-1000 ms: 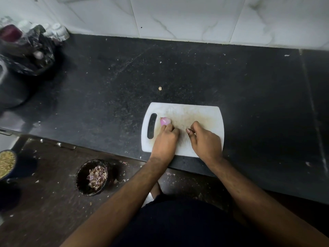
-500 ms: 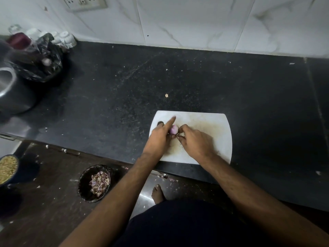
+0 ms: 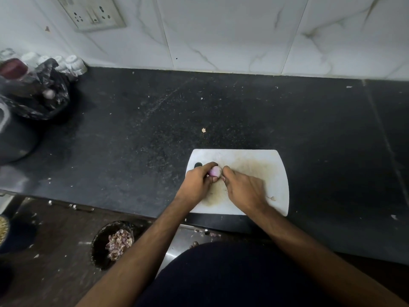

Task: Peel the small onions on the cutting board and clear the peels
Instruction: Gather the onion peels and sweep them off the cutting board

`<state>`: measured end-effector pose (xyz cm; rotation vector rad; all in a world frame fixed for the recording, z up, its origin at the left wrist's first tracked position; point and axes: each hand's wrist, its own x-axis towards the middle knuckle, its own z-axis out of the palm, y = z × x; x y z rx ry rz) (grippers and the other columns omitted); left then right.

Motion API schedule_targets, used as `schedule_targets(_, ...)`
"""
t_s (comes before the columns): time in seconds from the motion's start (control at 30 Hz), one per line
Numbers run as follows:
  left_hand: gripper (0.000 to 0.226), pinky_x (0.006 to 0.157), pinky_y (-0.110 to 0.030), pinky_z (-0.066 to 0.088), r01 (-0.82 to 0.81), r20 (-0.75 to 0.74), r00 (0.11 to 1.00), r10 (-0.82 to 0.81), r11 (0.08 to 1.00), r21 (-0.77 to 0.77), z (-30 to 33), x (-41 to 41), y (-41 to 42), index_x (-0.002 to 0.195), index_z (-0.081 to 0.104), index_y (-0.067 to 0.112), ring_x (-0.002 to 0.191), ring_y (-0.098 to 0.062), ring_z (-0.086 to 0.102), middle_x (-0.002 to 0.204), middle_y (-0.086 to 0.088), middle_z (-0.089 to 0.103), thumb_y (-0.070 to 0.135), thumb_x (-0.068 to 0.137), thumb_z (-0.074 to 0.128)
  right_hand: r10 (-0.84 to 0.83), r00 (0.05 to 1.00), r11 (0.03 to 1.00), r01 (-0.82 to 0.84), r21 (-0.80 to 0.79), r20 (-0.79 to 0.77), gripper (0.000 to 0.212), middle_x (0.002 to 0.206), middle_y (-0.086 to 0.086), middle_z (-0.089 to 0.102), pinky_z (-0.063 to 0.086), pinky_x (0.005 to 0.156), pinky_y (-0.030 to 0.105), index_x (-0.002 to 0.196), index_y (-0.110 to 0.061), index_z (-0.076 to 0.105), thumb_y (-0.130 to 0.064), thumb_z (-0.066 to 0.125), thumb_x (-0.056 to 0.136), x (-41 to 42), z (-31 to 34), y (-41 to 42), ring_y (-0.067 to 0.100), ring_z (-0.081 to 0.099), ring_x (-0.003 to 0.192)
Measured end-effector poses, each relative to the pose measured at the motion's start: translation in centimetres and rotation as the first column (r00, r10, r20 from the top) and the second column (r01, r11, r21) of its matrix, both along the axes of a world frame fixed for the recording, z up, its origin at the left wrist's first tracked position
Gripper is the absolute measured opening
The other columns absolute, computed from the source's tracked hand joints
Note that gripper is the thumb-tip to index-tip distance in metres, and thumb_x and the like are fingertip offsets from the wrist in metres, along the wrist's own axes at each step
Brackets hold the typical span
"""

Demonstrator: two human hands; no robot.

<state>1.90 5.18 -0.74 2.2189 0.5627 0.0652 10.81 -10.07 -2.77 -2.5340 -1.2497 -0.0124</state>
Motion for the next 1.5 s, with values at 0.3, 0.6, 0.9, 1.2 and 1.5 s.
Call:
schedule_targets(0.3,0.031,0.071,-0.003,0.037,0.084,0.082,0.992,-0.095,0.989,0.124,-0.1,-0.6,0.0,0.127,0.066,0.015,0.079,-0.008,0.048,0.078,0.02,0.047,0.008,0.096,0.065,-0.148,0.987,0.983,0.14,-0.119,-0.062,0.015,0.079,-0.004,0.068,0.033,0.056,0.03,0.099,-0.023,0.051,-0.038,0.048,0.099,0.2,0.8,1.4,0.024,0.066,0.071)
schedule_targets(0.6,0.061,0.1,-0.026,0.048,0.04,0.032,0.999,-0.041,0.998,0.049,-0.4,-0.3,-1.1,0.154,0.045,0.021,0.105,-0.011,0.059,0.112,0.003,0.063,0.016,0.098,0.068,-0.219,0.85,0.895,0.371,0.248,-0.479,0.024,0.069,0.003,0.064,0.049,0.058,0.037,0.086,-0.008,0.062,-0.019,0.048,0.102,2.2,0.7,-0.8,0.019,0.061,0.061)
schedule_targets(0.9,0.028,0.081,-0.003,0.042,0.024,0.195,0.981,-0.015,0.999,-0.043,0.8,-1.3,-4.9,0.121,0.057,0.012,0.094,0.018,0.061,0.103,0.016,0.063,0.013,0.097,0.071,-0.266,0.788,0.811,0.494,0.313,-0.555,0.038,0.054,0.0,0.051,0.046,0.053,0.028,0.066,-0.017,0.05,-0.02,0.05,0.103,0.6,1.1,-5.5,0.011,0.055,0.053)
schedule_targets(1.2,0.03,0.093,-0.024,0.048,0.289,0.112,0.95,-0.29,0.957,0.031,-0.5,0.8,-11.4,0.127,0.066,0.014,0.104,-0.014,0.062,0.118,0.0,0.069,0.022,0.098,0.067,-0.242,0.463,0.515,0.806,0.292,-0.852,0.046,0.052,-0.009,0.04,0.031,0.049,0.033,0.06,-0.027,0.047,-0.035,0.048,0.106,1.3,2.2,-12.2,0.011,0.036,0.047)
schedule_targets(1.5,0.05,0.089,-0.04,0.051,0.226,-0.067,0.974,-0.216,0.944,0.242,-0.1,2.3,-14.4,0.148,0.051,0.006,0.108,-0.03,0.059,0.112,-0.014,0.062,0.025,0.102,0.06,-0.302,0.498,0.623,0.748,0.227,-0.813,0.041,0.055,-0.007,0.049,0.039,0.053,0.043,0.066,-0.022,0.053,-0.038,0.05,0.103,0.8,1.2,-14.7,0.012,0.046,0.052)
